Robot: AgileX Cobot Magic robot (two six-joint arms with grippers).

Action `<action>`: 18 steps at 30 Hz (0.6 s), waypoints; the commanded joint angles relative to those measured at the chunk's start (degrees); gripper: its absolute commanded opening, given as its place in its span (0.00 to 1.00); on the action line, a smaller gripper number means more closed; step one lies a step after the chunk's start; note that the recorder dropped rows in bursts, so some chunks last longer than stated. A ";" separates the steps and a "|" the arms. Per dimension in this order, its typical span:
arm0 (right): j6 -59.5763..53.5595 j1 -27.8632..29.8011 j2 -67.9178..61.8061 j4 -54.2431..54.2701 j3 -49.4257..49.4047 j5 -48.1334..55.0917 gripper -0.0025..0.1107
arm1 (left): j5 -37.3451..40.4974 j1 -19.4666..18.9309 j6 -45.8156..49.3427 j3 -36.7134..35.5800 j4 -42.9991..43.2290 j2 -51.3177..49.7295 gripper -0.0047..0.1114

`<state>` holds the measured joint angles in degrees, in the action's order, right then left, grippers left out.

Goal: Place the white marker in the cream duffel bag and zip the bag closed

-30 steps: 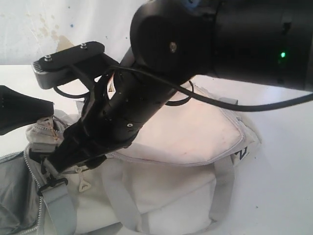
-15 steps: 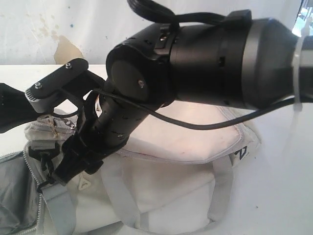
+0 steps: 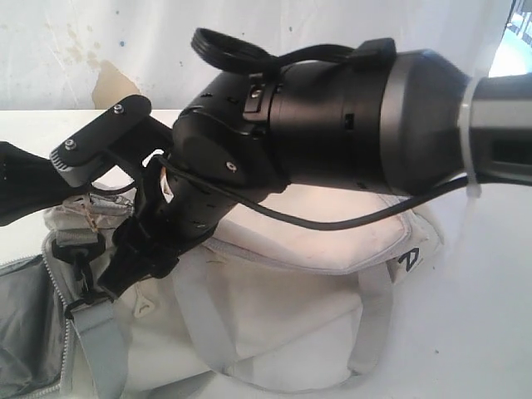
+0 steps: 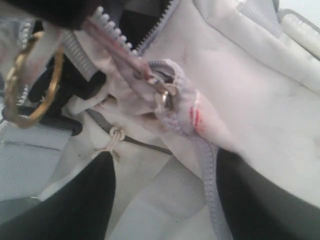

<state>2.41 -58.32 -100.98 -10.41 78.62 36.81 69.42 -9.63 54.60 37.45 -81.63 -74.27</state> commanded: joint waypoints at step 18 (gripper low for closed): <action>5.38 0.09 4.43 3.24 0.09 0.86 0.50 | 0.55 0.10 0.84 0.23 -1.78 0.64 0.04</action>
<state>7.88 -58.32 -96.89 -9.73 78.62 38.87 69.42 -9.63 55.15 37.45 -81.74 -74.27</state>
